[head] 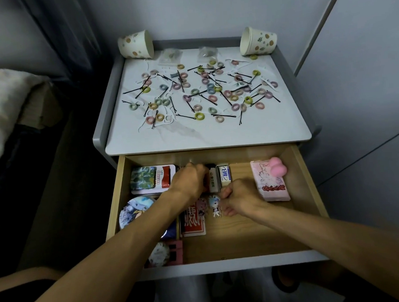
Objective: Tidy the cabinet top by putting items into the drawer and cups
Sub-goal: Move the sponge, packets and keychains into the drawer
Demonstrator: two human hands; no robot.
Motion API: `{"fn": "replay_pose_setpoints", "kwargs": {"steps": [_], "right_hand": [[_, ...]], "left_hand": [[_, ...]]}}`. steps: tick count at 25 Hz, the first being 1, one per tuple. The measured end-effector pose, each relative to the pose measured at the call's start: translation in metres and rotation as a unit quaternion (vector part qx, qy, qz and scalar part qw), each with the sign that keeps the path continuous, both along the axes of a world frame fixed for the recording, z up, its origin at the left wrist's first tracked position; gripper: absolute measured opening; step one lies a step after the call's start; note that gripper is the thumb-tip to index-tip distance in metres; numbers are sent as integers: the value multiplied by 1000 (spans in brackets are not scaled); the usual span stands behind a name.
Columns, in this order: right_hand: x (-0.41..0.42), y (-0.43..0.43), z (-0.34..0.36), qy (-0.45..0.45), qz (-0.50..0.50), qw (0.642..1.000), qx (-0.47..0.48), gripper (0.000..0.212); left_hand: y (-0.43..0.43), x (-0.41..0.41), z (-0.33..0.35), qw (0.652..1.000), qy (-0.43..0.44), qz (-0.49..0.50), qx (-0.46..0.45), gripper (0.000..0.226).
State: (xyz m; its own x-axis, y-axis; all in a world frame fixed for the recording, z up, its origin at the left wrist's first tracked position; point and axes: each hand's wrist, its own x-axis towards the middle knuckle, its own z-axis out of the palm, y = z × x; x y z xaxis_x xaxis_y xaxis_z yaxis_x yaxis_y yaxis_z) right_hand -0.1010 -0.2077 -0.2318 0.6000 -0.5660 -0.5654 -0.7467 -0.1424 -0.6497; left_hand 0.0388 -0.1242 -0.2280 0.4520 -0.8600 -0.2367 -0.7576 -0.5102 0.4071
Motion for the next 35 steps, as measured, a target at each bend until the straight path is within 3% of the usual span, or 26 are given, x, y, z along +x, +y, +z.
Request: {"fn": "replay_pose_setpoints", "kwargs": {"steps": [9,14,20,25,29,35], "right_hand": [[2,-31,42,-43,47,998,-30,8],[3,-49,97,-138,70,986,-67,8],[21,-73,141,-211,66,973,-72,12],[83,-121,168,-223,78,951,-200,23],[155,-178,162,-181,101,924,-321,29],[249,-241,136,-99,154,897,-403,36]], "left_hand": [[5,9,3,1000,8,6,-2,18],[12,16,62,999,6,9,-52,12],[18,28,149,977,161,67,-124,6],[-30,85,180,927,237,186,-224,10],[-77,138,171,926,155,231,-254,19],[-145,191,145,964,-87,204,-144,39]]}}
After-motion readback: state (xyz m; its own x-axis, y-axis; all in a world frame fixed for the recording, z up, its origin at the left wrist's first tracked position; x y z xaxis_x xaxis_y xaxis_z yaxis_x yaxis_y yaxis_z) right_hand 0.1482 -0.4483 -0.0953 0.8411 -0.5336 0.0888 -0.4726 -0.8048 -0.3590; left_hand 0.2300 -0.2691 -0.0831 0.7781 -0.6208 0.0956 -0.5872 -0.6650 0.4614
